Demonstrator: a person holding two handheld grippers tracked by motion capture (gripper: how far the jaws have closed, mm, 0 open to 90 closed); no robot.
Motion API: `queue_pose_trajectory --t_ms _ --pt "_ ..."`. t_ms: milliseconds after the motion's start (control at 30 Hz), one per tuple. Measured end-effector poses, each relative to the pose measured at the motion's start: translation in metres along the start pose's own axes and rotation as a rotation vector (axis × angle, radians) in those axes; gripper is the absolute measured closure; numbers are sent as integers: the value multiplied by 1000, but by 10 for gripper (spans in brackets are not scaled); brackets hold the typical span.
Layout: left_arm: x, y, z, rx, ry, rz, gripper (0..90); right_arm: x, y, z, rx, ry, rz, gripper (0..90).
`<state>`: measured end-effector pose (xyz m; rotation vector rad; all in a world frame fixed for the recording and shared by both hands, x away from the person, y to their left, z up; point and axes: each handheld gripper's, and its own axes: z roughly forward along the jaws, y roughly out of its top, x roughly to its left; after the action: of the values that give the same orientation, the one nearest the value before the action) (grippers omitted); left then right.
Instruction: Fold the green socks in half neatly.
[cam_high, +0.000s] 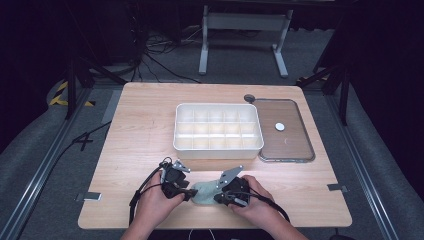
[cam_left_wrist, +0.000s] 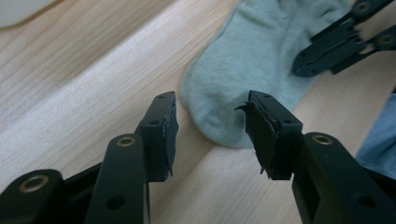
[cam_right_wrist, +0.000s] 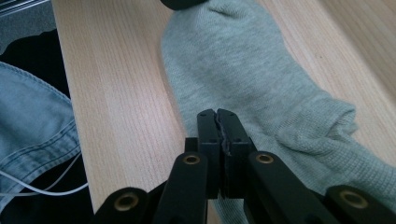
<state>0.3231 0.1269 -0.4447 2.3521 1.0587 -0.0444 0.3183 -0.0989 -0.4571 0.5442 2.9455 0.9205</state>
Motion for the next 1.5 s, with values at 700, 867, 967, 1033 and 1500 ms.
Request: queue_pose_trajectory --t_ms 700,867,967,1033,1500 --pt "-4 4 11 49 -85 8 829 1 -2 0 -13 -9 4 893" --pt "-5 5 6 23 -107 10 840 0 -3 0 -16 -1 -1 894" --pt "-10 8 0 -23 -145 8 841 -2 -4 0 -22 15 -12 899" --pt "-13 10 -2 -39 -149 28 841 -3 -4 0 -25 20 -22 900" --pt "-9 10 11 13 61 37 605 -3 -5 0 -32 27 -31 900"
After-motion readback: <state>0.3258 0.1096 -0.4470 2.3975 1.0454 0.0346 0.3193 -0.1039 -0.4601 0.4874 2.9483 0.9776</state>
